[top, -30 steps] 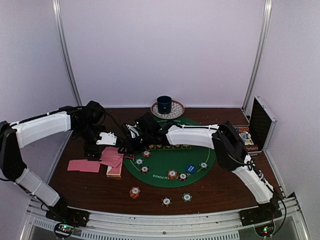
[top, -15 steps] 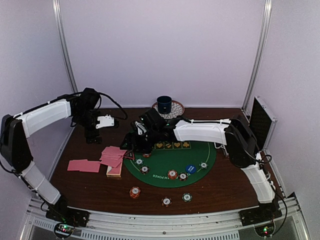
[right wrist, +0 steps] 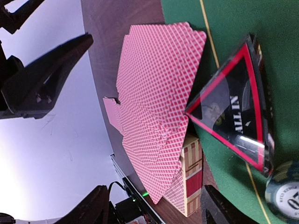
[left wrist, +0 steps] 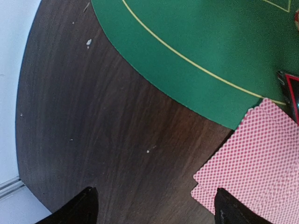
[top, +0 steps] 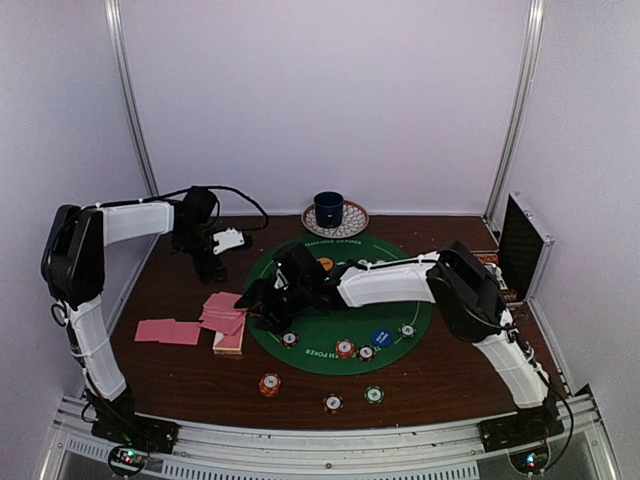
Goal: Distribute texas hold em gaming equipment
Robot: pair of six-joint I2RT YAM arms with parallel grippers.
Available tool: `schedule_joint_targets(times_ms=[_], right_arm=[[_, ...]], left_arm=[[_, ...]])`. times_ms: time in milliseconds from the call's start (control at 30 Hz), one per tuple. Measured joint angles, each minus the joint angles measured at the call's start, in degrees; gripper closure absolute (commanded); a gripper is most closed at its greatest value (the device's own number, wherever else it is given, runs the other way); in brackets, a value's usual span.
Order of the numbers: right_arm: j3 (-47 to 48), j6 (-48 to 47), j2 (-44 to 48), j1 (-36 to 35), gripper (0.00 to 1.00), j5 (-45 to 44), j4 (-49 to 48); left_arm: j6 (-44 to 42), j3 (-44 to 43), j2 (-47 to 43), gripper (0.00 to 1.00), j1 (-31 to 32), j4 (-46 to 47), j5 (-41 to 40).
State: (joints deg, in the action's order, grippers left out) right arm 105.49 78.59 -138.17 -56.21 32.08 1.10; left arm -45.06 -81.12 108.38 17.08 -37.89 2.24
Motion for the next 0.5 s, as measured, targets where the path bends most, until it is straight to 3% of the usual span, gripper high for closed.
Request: schedule_joint_targets(times_ms=[300,500], right_arm=[[1.18,13.14,-4.13,-2.84,0.32,-2.45,-5.62],[0.31,16.31,-4.42,-2.58,0.33,-3.06,-7.74]], left_arm=[[4.04,0.02,6.51,0.12,0.0,5.14,-1.16],[5.11,0.02,7.28,0.14,0.0,8.55,-1.2]])
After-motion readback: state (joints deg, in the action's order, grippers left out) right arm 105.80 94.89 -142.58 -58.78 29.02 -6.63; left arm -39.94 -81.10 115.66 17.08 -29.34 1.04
